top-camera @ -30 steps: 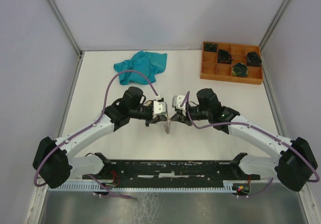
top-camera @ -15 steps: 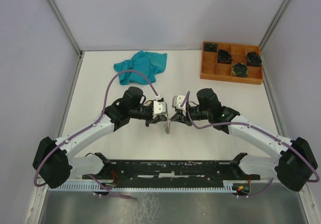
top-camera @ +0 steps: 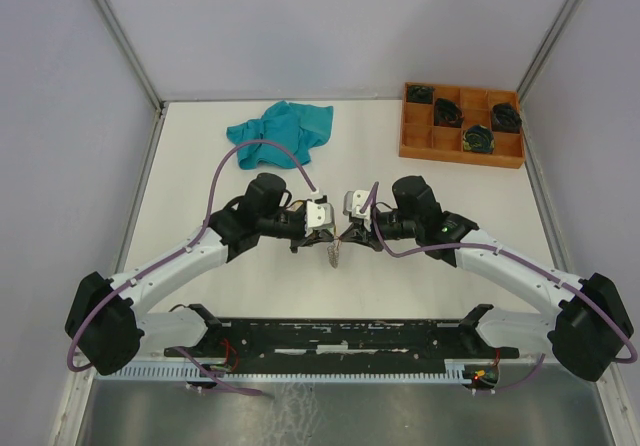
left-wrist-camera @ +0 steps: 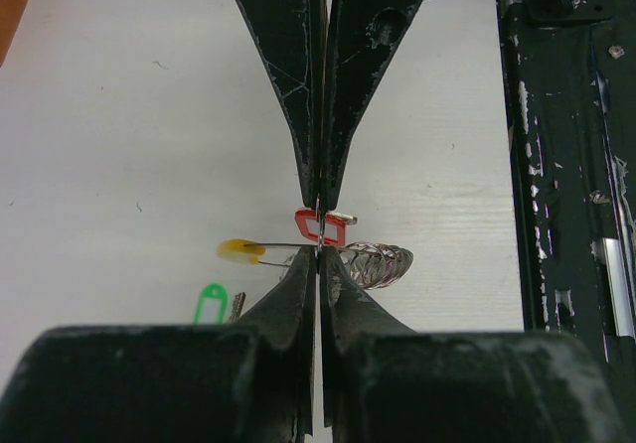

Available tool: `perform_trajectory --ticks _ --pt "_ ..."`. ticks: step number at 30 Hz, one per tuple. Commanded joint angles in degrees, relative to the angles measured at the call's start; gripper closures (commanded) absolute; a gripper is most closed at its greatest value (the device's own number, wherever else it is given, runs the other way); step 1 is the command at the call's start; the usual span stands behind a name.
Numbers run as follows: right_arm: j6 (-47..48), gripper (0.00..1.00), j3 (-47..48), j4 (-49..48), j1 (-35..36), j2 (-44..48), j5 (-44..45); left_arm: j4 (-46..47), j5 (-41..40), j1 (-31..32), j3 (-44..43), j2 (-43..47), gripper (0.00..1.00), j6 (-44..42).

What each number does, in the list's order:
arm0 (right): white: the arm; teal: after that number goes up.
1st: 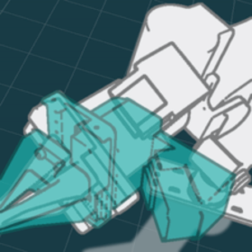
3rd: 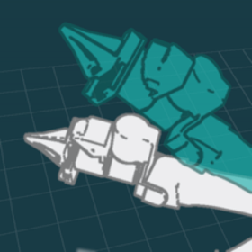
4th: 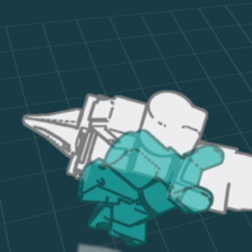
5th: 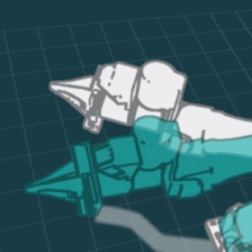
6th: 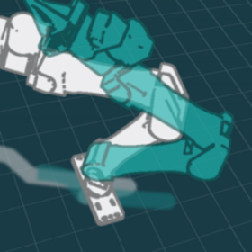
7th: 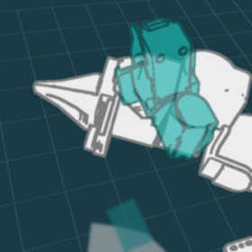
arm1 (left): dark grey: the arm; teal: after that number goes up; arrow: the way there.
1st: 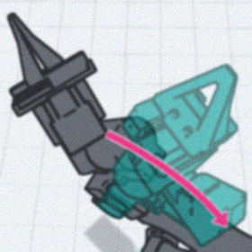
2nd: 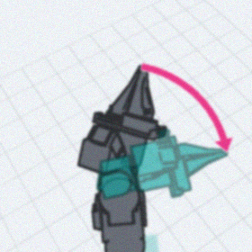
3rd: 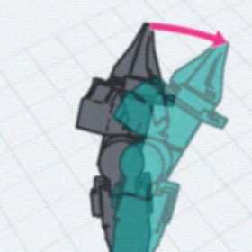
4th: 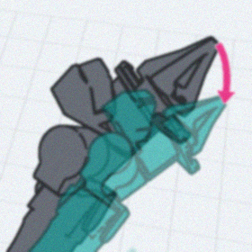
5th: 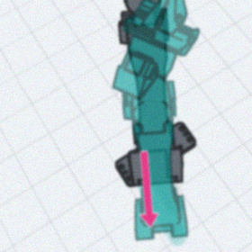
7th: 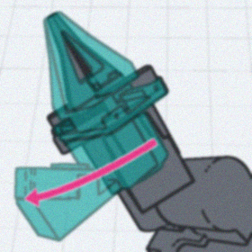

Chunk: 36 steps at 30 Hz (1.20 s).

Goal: Put the keys on the keyring

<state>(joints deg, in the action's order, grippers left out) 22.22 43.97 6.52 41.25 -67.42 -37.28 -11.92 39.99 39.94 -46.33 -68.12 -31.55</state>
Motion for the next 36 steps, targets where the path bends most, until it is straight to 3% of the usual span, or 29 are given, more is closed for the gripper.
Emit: perform_trajectory --ticks 1,36 --pt "0.2 0.99 1.7 -0.7 0.3 1.4 -0.7 2.1 -0.2 0.2 -2.0 1.0 0.97 1.5" --pt "-0.5 0.99 1.7 -2.3 0.2 1.8 0.2 2.1 1.7 0.2 -2.1 0.6 0.97 1.4"
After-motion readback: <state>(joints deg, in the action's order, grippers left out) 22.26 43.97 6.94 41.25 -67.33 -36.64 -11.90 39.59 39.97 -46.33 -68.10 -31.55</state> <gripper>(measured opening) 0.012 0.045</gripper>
